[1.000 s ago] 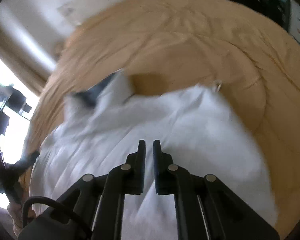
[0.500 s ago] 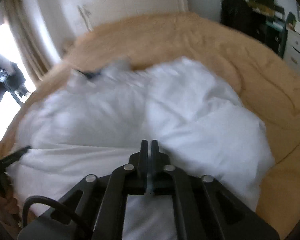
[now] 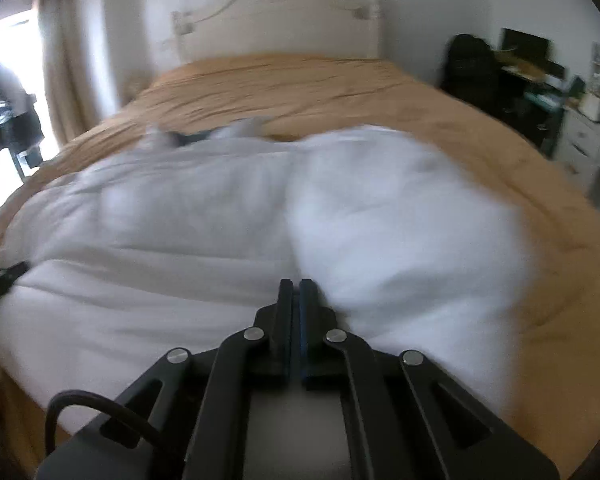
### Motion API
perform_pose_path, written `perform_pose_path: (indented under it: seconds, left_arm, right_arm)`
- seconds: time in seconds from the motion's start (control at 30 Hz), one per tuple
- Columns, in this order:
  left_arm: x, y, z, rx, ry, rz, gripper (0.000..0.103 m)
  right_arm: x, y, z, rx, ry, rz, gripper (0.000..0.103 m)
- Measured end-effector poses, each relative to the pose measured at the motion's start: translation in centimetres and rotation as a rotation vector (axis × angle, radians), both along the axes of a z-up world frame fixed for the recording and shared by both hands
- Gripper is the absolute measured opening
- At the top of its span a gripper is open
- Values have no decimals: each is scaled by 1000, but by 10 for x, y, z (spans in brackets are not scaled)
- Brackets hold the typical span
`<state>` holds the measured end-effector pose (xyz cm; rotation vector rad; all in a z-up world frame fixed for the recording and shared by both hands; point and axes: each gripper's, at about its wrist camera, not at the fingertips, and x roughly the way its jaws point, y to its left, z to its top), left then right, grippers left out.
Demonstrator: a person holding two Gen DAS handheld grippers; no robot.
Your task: Fold large clothes
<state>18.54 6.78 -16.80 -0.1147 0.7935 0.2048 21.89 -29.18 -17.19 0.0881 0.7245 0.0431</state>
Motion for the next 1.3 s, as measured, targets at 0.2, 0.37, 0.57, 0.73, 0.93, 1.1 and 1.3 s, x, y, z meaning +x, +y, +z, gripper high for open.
perform_pose_path:
  seconds: [0.2,0.37,0.57,0.73,0.93,1.1,1.3]
  left_arm:
    - [1,-1,-2,7,14,12,78]
    - [0,0,-3,-1,13,11,78]
    - [1,1,-4,-10,18,13,78]
    - [0,1,-5,-12,12,10,78]
    - [-2,0,-4,-15,5,-1,78]
    - [-2,4,-6,-26,4,4,78]
    - [-2,3,-5,-26,5,3,78]
  right_arm:
    - [1,-23,3,102,58,-26,0]
    - [30,-39,12,125,62,-92,0]
    - [55,-56,14,37,117,-209,0]
    - [77,-49,60,226,25,-119,7]
    - [155,-50,1,181,299,-188,0]
    - [119,-53,36,208,165,-215,7]
    - [24,-5,33,142,24,-37,8]
